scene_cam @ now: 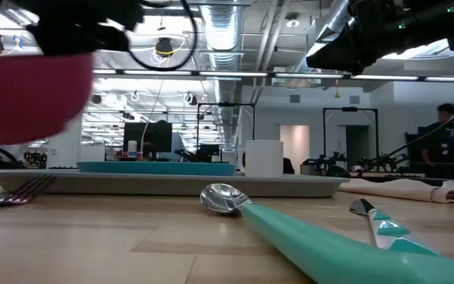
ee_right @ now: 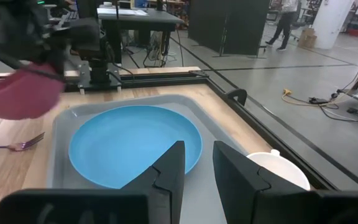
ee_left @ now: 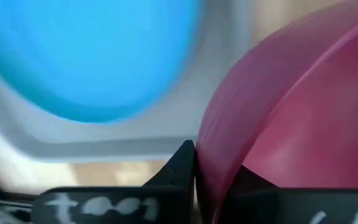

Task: Set up tray
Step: Put the red bowl on top of the blue plate on the tray

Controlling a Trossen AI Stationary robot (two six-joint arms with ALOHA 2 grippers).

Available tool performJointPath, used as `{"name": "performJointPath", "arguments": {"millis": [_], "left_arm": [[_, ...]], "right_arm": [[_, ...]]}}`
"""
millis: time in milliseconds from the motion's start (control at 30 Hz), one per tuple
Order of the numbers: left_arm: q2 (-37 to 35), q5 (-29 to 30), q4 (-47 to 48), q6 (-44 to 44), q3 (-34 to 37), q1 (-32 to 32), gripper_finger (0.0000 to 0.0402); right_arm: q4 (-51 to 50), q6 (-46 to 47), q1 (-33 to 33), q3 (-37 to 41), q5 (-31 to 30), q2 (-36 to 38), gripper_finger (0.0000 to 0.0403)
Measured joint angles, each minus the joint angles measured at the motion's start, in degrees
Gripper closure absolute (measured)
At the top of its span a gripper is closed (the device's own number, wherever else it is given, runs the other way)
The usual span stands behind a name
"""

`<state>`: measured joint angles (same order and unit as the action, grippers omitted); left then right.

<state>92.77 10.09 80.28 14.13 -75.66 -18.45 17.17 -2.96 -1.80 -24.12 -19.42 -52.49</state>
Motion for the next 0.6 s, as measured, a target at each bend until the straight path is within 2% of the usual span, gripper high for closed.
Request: {"name": "performJointPath", "arguments": {"millis": [100, 233, 433, 500, 600], "left_arm": [[0.0, 2.8, -0.3, -4.5, -0.4, 6.2, 0.0401], [-0.3, 2.1, -2.8, -13.1, -0.5, 14.5, 0.0401], [-1.0, -6.6, -16.1, -28.7, -0.5, 25.3, 0.0401], [-1.0, -9.7, -19.8, -31.4, -0.5, 28.5, 0.0401], [-0.9, -11.0, -23.0, -33.8, -0.2, 32.8, 0.0401]], "right_arm": [[0.0, 0.0, 0.0, 0.0, 0.0, 0.0, 0.0324], [0.0, 0.0, 0.0, 0.0, 0.0, 0.0, 0.0324], [-0.5, 0.0, 0.0, 0.0, -0.1, 0.0, 0.0324], [-0.8, 0.0, 0.0, 0.0, -0.1, 0.0, 0.0324], [-1.9, 0.0, 0.0, 0.0, -0.1, 0.0, 0.0324]]}}
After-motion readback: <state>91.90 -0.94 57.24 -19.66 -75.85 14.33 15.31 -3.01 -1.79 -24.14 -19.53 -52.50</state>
